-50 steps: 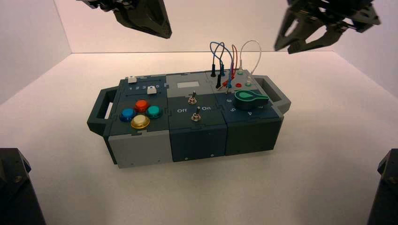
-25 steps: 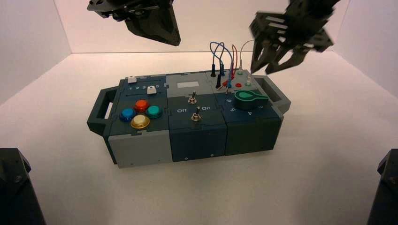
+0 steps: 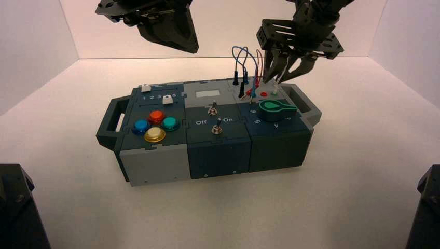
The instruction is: Pull the white wire.
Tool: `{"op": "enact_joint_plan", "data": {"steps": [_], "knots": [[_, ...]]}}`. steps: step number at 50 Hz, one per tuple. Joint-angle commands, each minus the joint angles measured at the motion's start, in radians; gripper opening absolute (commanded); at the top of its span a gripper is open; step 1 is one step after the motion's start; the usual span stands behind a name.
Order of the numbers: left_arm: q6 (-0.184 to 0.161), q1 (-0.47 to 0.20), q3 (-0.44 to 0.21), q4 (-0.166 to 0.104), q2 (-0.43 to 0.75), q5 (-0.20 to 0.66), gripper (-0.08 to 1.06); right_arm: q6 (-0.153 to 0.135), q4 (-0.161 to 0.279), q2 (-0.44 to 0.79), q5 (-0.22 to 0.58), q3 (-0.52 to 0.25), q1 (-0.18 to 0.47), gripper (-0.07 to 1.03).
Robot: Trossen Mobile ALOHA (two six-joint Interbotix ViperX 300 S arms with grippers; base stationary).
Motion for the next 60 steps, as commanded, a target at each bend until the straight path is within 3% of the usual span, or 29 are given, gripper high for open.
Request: {"op": "enact_joint_plan", "data": {"steps": [1, 46, 52, 60], "knots": [[-0.005, -0.005, -0.006, 0.0, -0.015, -0.012, -0.03, 0.005, 0.005, -0.008, 0.0, -0.018, 0.006, 0.37], [-0.002, -0.005, -0.002, 0.002, -0.018, -0.023, -0.03, 0.014, 0.006, 0.0, 0.017, 0.006, 0.002, 0.36], [-0.002, -0.005, -0.002, 0.002, -0.018, -0.023, -0.03, 0.017, 0.006, 0.008, 0.015, 0.005, 0.002, 0.32], [-0.002, -0.005, 0.0, 0.002, -0.021, -0.023, -0.03, 0.017, 0.006, 0.017, 0.009, 0.003, 0.002, 0.14]]}}
